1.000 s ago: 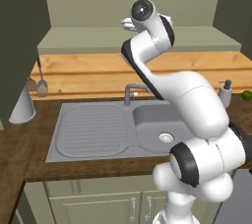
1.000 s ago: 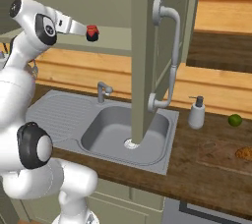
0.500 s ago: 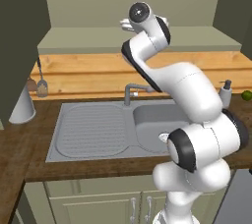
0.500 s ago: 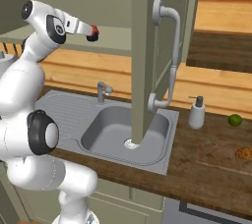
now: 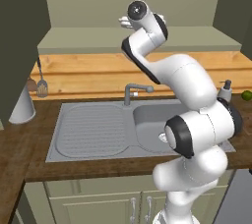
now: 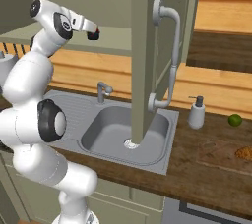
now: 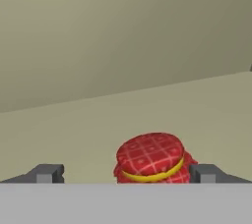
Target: From the different types of pastries on the counter, select a croissant and place it on the cutting board. Then retrieve a jar of jam from the cabinet and place it alongside the croissant on the cutting board.
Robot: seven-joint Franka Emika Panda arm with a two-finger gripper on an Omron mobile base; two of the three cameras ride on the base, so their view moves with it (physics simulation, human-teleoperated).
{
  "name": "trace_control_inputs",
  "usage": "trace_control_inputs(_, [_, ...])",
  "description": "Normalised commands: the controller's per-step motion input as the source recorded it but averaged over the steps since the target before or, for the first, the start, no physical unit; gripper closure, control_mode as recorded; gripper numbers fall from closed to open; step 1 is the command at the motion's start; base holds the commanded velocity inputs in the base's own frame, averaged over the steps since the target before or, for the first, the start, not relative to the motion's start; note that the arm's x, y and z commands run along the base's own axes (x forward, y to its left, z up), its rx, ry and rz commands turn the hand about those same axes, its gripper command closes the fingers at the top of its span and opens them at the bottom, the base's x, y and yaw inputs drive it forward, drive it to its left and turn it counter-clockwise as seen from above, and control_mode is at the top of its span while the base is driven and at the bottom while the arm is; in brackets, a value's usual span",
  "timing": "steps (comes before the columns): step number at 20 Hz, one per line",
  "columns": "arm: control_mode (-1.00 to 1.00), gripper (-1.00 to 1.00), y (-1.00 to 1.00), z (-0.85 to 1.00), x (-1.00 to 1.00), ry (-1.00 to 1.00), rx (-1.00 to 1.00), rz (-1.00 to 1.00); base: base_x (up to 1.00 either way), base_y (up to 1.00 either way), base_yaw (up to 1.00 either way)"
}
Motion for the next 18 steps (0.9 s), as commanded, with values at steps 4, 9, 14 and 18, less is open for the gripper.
trace_control_inputs(4, [-1.0,-1.0,-0.06,-0.12,0.31,0.0,0.0,0.0,0.0,0.0,0.0])
trace_control_inputs(9, [-1.0,-1.0,-0.73,-0.51,0.0,0.04,0.0,-0.02,0.0,0.0,0.0])
trace_control_inputs(14, [-1.0,1.0,-0.67,-0.82,0.23,0.21,0.0,-0.1,0.0,0.0,0.0])
trace_control_inputs(18, [-1.0,1.0,-0.56,-0.21,0.21,0.09,0.12,-0.09,0.0,0.0,0.0])
